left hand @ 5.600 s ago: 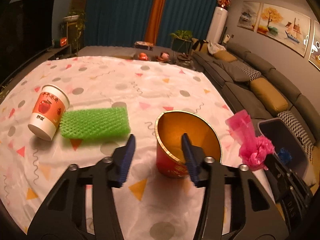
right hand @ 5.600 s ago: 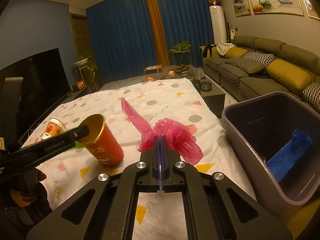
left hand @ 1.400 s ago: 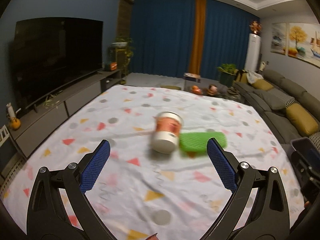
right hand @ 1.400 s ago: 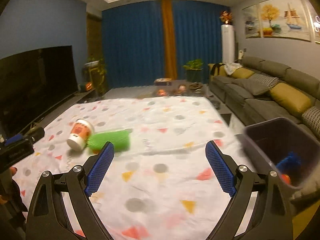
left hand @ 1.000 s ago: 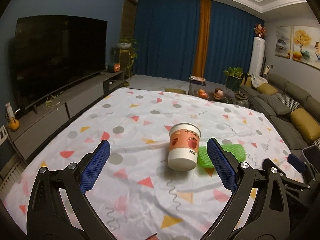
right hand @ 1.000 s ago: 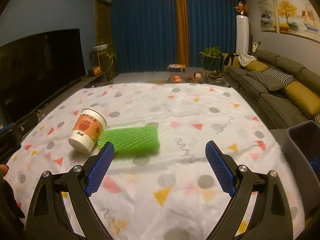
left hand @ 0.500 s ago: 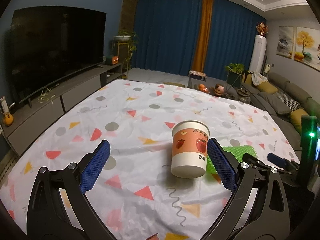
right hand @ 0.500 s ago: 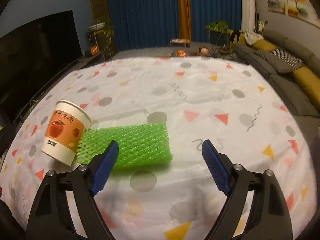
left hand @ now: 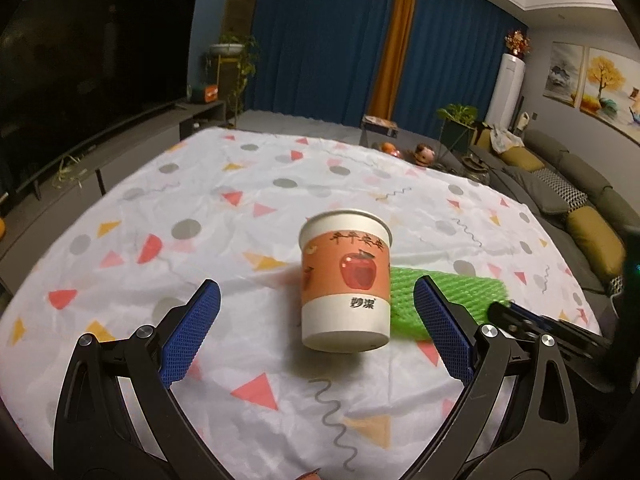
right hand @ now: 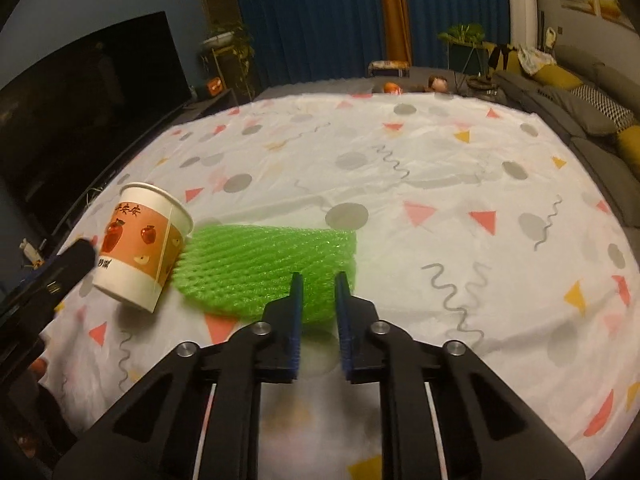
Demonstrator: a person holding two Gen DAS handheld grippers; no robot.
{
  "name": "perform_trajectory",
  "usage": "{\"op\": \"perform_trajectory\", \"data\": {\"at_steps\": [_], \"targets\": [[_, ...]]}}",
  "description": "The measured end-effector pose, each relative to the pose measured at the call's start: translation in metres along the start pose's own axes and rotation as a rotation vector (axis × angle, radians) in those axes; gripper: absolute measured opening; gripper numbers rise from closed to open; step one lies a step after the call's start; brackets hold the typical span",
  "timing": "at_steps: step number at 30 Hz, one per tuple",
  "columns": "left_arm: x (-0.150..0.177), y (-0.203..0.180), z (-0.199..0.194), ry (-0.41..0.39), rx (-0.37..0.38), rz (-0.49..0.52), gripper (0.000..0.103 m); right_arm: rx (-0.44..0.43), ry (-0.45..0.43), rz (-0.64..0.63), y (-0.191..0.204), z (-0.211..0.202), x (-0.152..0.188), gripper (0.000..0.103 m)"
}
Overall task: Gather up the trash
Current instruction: 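Grasp the green foam net with the right gripper while the left gripper grasps the white apple-print paper cup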
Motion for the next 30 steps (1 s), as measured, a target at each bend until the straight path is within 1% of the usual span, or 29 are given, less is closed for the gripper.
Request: {"op": "perform_trajectory", "data": {"at_steps": [5, 7, 9, 13, 17, 22, 25, 28, 30], "targets": [[0.004, 0.005, 0.014, 0.036, 0.021, -0.033, 0.094, -0.004, -0.065, 0.012, -0.005, -0.027, 0.002, 0.014], [0.005, 0.004, 0.018, 0.053, 0.030, -0.034, 0.088, -0.006, -0.078, 0.009, -0.005, -0.034, 0.003, 0.014], [0.006, 0.003, 0.019, 0.058, 0.044, -0.033, 0.085, -0.004, -0.093, 0.000, -0.004, -0.042, 0.004, 0.014], [0.006, -0.002, 0.020, 0.061, 0.087, -0.022, 0.074, -0.001, -0.116, -0.010, -0.003, -0.053, 0.005, 0.014], [0.007, -0.011, 0.021, 0.068, 0.126, 0.002, 0.064, 0.005, -0.123, -0.004, -0.005, -0.059, 0.009, 0.014], [0.009, -0.023, 0.022, 0.074, 0.174, 0.029, 0.048, 0.013, -0.128, 0.013, -0.013, -0.064, 0.011, 0.014], [0.009, -0.026, 0.022, 0.072, 0.163, 0.047, 0.048, 0.014, -0.135, 0.023, -0.016, -0.067, 0.012, 0.014], [0.009, -0.024, 0.020, 0.070, 0.165, 0.038, 0.047, 0.013, -0.146, 0.035, -0.019, -0.070, 0.014, 0.014], [0.011, -0.024, 0.018, 0.071, 0.149, 0.044, 0.047, 0.009, -0.151, 0.041, -0.021, -0.072, 0.014, 0.014]]}}
Point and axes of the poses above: each gripper's, at about its wrist camera, not at the fingertips, and z roughly the way its jaws point, y to its left, x to its underside, the point moved 5 cm from there along z, roughly the way its jaws point, and after that the axes turned 4 degrees about z, right-handed, at the moved point
